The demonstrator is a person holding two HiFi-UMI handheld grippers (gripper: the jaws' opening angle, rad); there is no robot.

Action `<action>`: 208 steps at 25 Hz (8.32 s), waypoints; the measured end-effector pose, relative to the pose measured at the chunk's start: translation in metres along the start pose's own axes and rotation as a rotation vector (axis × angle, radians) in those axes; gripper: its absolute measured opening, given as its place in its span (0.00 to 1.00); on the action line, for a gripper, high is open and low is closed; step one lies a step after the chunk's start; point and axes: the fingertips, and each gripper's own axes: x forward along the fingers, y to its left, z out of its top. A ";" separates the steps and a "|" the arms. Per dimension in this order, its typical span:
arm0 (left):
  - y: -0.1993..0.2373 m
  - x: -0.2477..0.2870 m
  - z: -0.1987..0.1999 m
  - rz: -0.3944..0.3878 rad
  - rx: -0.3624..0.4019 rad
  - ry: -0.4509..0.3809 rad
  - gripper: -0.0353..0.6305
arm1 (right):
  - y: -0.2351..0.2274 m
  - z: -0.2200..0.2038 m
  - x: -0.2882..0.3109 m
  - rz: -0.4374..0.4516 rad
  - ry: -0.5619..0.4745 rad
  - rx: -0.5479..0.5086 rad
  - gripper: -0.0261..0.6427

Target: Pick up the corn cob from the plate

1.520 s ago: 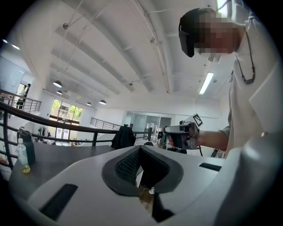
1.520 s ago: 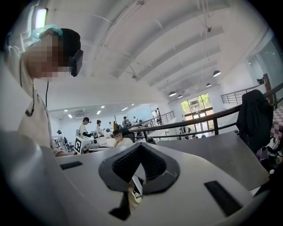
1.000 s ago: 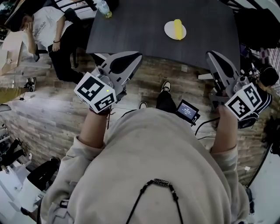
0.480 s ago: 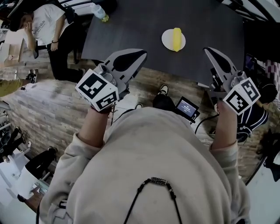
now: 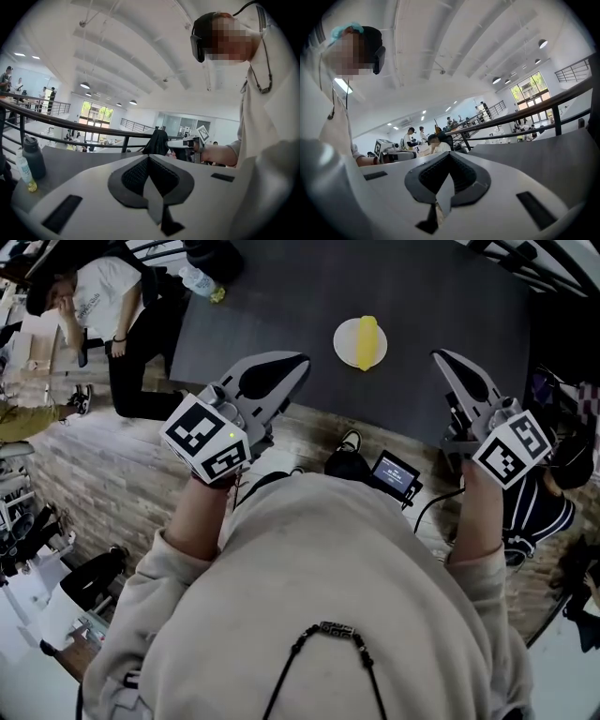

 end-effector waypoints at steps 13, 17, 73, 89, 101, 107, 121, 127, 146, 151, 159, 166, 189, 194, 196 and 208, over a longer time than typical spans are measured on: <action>0.038 0.053 -0.017 0.033 0.008 0.096 0.06 | -0.079 -0.002 0.011 -0.010 -0.009 0.018 0.06; 0.047 0.060 -0.011 0.032 0.012 0.095 0.06 | -0.095 -0.001 0.010 -0.026 -0.032 0.039 0.06; 0.033 0.049 0.056 -0.368 0.002 -0.004 0.06 | -0.041 0.037 0.046 -0.346 0.169 -0.076 0.06; 0.057 0.031 0.044 -0.241 -0.077 -0.026 0.06 | -0.107 -0.058 0.076 -0.367 0.435 0.125 0.27; 0.066 0.017 0.029 -0.166 -0.137 -0.026 0.06 | -0.133 -0.126 0.098 -0.359 0.640 0.200 0.35; 0.065 0.014 0.025 -0.154 -0.153 -0.021 0.06 | -0.143 -0.149 0.098 -0.380 0.701 0.267 0.38; 0.077 -0.005 0.014 -0.081 -0.234 -0.040 0.06 | -0.157 -0.198 0.094 -0.431 0.833 0.332 0.44; 0.088 -0.017 0.010 -0.043 -0.283 -0.053 0.06 | -0.168 -0.219 0.093 -0.489 0.901 0.355 0.47; 0.106 -0.022 0.000 0.014 -0.354 -0.089 0.06 | -0.176 -0.252 0.098 -0.489 0.980 0.437 0.48; 0.106 -0.023 0.001 0.039 -0.344 -0.100 0.06 | -0.173 -0.256 0.098 -0.463 0.990 0.487 0.44; 0.103 -0.024 0.000 0.048 -0.338 -0.100 0.06 | -0.166 -0.259 0.105 -0.432 1.007 0.460 0.43; 0.105 -0.024 0.001 0.059 -0.331 -0.102 0.06 | -0.166 -0.257 0.106 -0.418 0.982 0.473 0.43; 0.094 0.002 0.030 -0.094 -0.221 -0.064 0.06 | -0.160 -0.216 0.100 -0.414 0.811 0.508 0.43; 0.093 0.003 0.035 -0.131 -0.191 -0.048 0.06 | -0.157 -0.208 0.100 -0.407 0.770 0.520 0.43; 0.093 0.003 0.036 -0.145 -0.187 -0.042 0.06 | -0.155 -0.204 0.100 -0.407 0.752 0.519 0.43; 0.072 0.036 0.047 -0.298 -0.114 -0.014 0.06 | -0.153 -0.148 0.062 -0.429 0.526 0.487 0.43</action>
